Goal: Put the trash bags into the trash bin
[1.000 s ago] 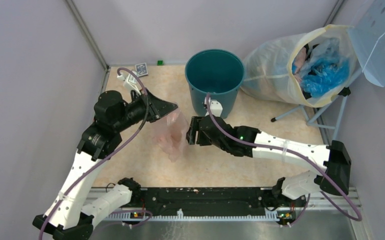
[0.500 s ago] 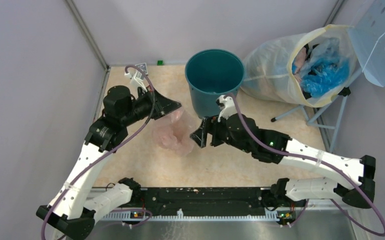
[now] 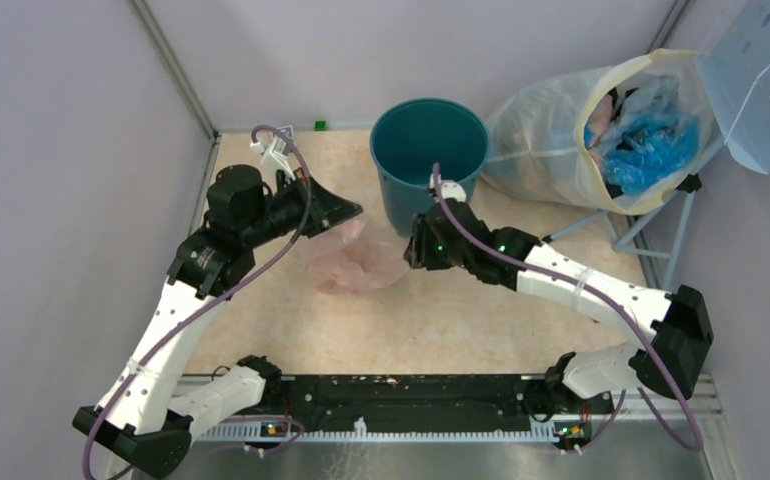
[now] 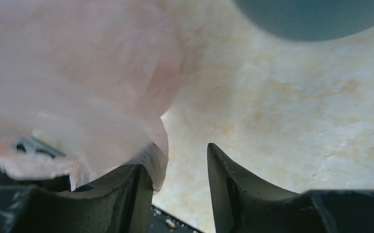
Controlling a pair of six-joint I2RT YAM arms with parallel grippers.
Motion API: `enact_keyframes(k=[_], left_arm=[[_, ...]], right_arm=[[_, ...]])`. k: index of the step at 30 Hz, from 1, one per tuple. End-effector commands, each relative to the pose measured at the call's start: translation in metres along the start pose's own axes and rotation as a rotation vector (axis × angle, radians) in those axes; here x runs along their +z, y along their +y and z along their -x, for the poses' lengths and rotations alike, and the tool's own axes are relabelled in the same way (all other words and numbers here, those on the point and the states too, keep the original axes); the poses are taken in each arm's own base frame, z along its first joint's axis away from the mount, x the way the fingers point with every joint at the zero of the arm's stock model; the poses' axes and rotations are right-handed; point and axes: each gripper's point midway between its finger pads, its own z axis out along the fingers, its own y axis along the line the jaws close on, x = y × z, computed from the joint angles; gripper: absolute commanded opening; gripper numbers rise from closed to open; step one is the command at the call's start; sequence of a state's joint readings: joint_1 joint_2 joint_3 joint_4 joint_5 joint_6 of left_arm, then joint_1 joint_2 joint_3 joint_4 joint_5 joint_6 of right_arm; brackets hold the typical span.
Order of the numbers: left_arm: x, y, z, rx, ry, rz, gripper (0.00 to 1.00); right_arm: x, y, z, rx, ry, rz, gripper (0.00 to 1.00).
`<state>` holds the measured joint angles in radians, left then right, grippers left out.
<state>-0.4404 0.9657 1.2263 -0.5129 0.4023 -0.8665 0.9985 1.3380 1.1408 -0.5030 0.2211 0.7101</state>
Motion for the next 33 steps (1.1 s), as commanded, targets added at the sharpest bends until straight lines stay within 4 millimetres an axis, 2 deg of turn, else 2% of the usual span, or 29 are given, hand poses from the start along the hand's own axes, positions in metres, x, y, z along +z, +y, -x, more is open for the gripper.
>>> enact_keyframes(k=[1, 4, 7, 8, 10, 11, 13, 15, 17, 20, 22, 28, 30, 33], left_arm=[[-0.009, -0.014, 0.006, 0.073, 0.016, -0.001, 0.00], [-0.007, -0.011, -0.005, 0.073, 0.088, -0.002, 0.00], [-0.005, -0.011, -0.013, 0.053, 0.126, -0.017, 0.00], [-0.004, -0.010, -0.014, 0.039, 0.128, -0.015, 0.00], [-0.002, -0.008, -0.013, 0.012, 0.123, -0.004, 0.00], [-0.001, -0.007, -0.011, -0.003, 0.114, 0.006, 0.00], [0.003, -0.004, -0.009, -0.041, 0.098, 0.020, 0.00], [0.008, -0.004, -0.007, -0.082, 0.084, 0.012, 0.00], [0.012, -0.004, -0.007, -0.123, 0.070, -0.003, 0.00], [0.017, -0.002, -0.004, -0.161, 0.043, -0.015, 0.00], [0.022, 0.001, -0.001, -0.173, 0.024, -0.012, 0.00], [0.033, -0.001, 0.009, -0.181, -0.003, -0.025, 0.00], [0.037, -0.002, 0.009, -0.183, 0.002, -0.042, 0.00], [0.041, -0.001, 0.006, -0.184, 0.019, -0.054, 0.00]], right_arm=[[-0.007, -0.020, 0.049, 0.017, -0.087, -0.034, 0.42], [-0.008, -0.030, 0.072, -0.024, -0.111, -0.104, 0.42], [-0.011, -0.035, 0.081, -0.038, -0.107, -0.153, 0.43], [-0.014, -0.034, 0.083, -0.030, -0.096, -0.167, 0.48], [-0.024, -0.032, 0.086, -0.010, -0.062, -0.188, 0.68], [-0.028, -0.031, 0.085, 0.008, -0.044, -0.198, 0.73], [-0.040, -0.031, 0.080, 0.069, -0.014, -0.204, 0.76], [-0.049, -0.032, 0.067, 0.182, 0.017, -0.214, 0.75], [-0.057, -0.037, 0.047, 0.347, 0.061, -0.247, 0.72], [-0.068, -0.034, 0.017, 0.583, 0.122, -0.258, 0.72], [-0.073, -0.024, 0.010, 0.703, 0.111, -0.219, 0.72], [-0.085, 0.010, 0.016, 0.992, 0.080, -0.092, 0.72], [-0.091, 0.026, 0.010, 1.079, 0.053, -0.063, 0.72], [-0.081, 0.052, 0.016, 1.196, 0.001, 0.062, 0.72]])
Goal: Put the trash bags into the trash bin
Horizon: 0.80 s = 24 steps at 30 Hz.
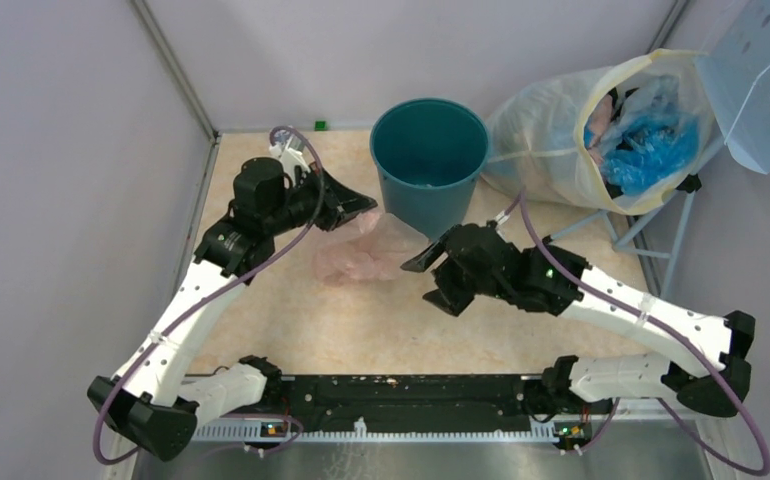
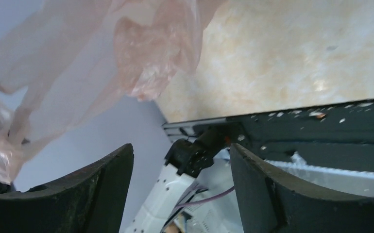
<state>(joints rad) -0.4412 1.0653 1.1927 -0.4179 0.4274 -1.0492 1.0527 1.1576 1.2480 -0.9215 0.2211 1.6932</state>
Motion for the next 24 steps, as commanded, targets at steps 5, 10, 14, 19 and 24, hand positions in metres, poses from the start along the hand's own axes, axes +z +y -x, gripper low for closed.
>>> enact_keyframes(k=[5, 10, 14, 19, 24], left_arm=[[0.005, -0.017, -0.003, 0.027, 0.064, -0.054, 0.00], [-0.003, -0.025, -0.010, 0.111, 0.134, -0.057, 0.00], [-0.008, -0.027, -0.015, 0.130, 0.167, -0.056, 0.00], [-0.004, -0.015, -0.034, 0.065, 0.242, -0.089, 0.00], [-0.008, -0.017, -0.034, 0.083, 0.222, -0.112, 0.00]], right_arm=[[0.026, 0.050, -0.031, 0.319, 0.015, 0.223, 0.75], [0.043, 0.069, -0.040, 0.306, 0.011, 0.266, 0.75], [0.048, 0.071, -0.037, 0.246, -0.021, 0.294, 0.75], [0.055, 0.072, -0.046, 0.272, 0.029, 0.325, 0.74], [0.064, 0.076, -0.045, 0.269, 0.017, 0.288, 0.71]])
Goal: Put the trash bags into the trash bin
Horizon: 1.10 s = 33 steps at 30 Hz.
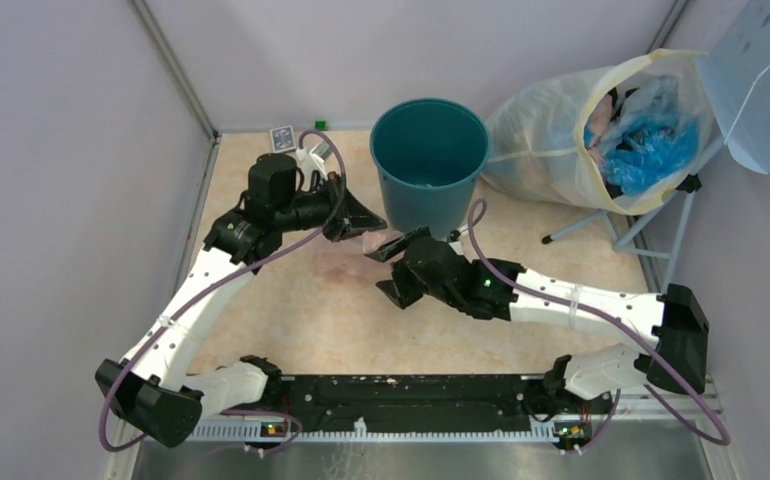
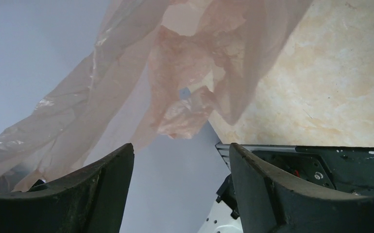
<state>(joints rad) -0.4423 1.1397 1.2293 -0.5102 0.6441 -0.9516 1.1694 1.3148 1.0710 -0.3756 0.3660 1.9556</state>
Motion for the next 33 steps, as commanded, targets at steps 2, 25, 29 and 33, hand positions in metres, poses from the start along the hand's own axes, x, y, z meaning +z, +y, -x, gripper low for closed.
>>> enact_keyframes(k=[2, 25, 29, 33], left_arm=[[-0.011, -0.028, 0.002, 0.087, -0.019, -0.097, 0.00], [-0.013, -0.039, 0.005, 0.062, -0.044, -0.153, 0.00], [-0.013, -0.037, 0.006, 0.056, -0.057, -0.148, 0.00], [-0.014, -0.028, 0.014, 0.061, -0.100, -0.095, 0.00]], right_arm=[[0.002, 0.018, -0.012, 0.053, 0.045, 0.025, 0.70], [0.055, -0.018, 0.011, 0.078, 0.000, -0.082, 0.69], [0.062, -0.004, 0.007, 0.033, 0.000, -0.082, 0.44], [0.046, -0.015, 0.015, -0.027, -0.011, -0.120, 0.11]])
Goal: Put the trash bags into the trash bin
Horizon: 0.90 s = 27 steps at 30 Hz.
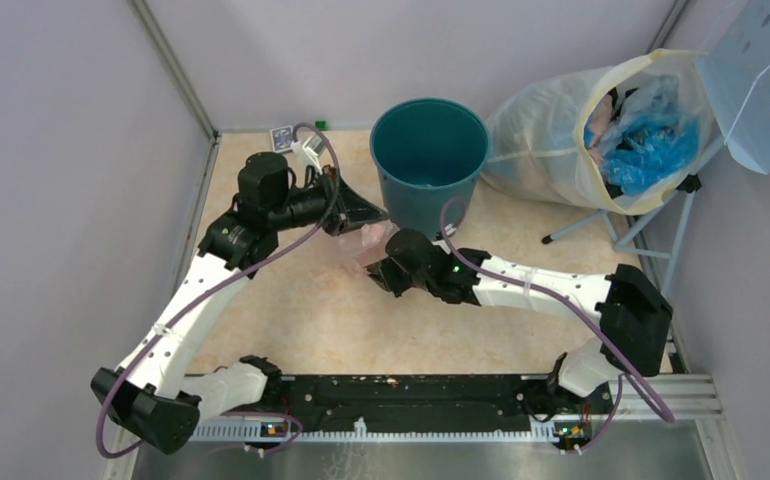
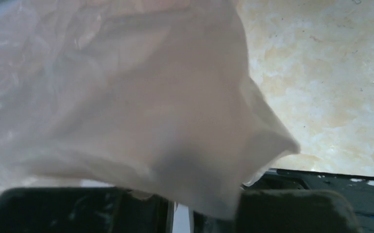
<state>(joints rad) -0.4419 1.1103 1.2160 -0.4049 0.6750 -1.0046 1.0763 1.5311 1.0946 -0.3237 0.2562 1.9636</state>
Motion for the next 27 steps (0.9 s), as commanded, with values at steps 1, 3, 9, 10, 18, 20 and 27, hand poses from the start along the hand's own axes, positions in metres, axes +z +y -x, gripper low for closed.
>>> enact_keyframes(k=[1, 3, 9, 10, 18, 20, 27], left_arm=[[-0.009, -0.001, 0.013, 0.042, -0.071, 0.020, 0.00], [-0.014, 0.008, 0.026, 0.049, -0.080, 0.051, 0.00], [-0.035, 0.027, 0.067, 0.117, -0.132, 0.173, 0.00], [-0.041, 0.032, 0.075, 0.135, -0.149, 0.200, 0.00], [-0.098, 0.063, 0.122, 0.224, -0.375, 0.478, 0.00], [-0.107, 0.065, 0.126, 0.226, -0.417, 0.505, 0.00], [-0.109, 0.053, 0.113, 0.213, -0.436, 0.427, 0.00]], right_arm=[[-0.031, 0.015, 0.006, -0.090, 0.006, 0.032, 0.03], [-0.044, -0.001, 0.009, -0.208, 0.027, -0.033, 0.00], [-0.087, -0.056, 0.053, -0.402, -0.008, -0.215, 0.00], [-0.094, -0.056, 0.063, -0.471, -0.015, -0.206, 0.00], [-0.154, -0.093, 0.140, -0.883, -0.160, -0.340, 0.06], [-0.163, -0.111, 0.154, -0.933, -0.181, -0.396, 0.11], [-0.160, -0.125, 0.149, -0.991, -0.125, -0.273, 0.56]])
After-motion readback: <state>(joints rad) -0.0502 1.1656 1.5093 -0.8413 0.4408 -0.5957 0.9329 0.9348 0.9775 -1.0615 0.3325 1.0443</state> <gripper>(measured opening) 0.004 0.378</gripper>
